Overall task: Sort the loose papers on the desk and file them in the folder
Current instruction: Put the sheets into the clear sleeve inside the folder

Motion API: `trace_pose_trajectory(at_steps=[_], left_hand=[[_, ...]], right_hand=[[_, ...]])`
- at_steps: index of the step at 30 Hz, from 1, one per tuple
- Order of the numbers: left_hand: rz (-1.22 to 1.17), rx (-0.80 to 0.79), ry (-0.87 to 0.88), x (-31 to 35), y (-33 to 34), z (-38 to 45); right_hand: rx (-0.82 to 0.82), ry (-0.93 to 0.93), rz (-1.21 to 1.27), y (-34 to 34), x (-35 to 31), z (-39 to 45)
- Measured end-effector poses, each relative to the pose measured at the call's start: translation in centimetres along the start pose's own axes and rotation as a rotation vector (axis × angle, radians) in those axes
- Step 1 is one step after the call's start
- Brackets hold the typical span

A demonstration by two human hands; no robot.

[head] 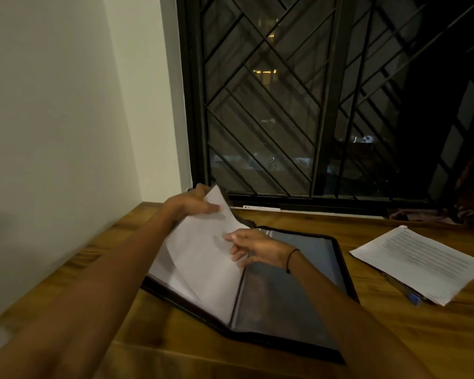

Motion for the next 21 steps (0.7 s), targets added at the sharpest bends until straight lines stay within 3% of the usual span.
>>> trace_pose_trajectory(at_steps=[2, 6, 12, 14, 21], left_hand=[[0.25, 0.07, 0.04, -0.7, -0.4, -0.4], [0.518, 0.12, 0.066, -1.8, 1.0, -0.6], [1.036, 0.253, 0.084, -0.5, 5.1, 0.3], [1.048, 0.244, 0.14, 0.2, 7.9, 1.1], [0.548, 0.046, 0.374, 1.8, 17.7, 3.2]], right_hand=[[0.124, -0.022, -0.116, 0.5, -0.1, 1.1], [0.323, -0.086, -0.414, 0.2, 0.6, 1.5], [0.404, -0.103, -0.775, -1.2, 3.6, 1.2], [0.421, -0.108, -0.854, -1.9, 4.4, 0.7], [0.465, 0.005, -1.083, -6.0, 6.3, -4.2]])
Point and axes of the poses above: each hand's wrist, its own z-axis towards the middle knuckle, its own y-axis out of the palm, x = y × z, the point moved 4 cm from there along z, towards the middle knuckle, and after that the axes turned 15 degrees about -z, right-handed, at the moved point
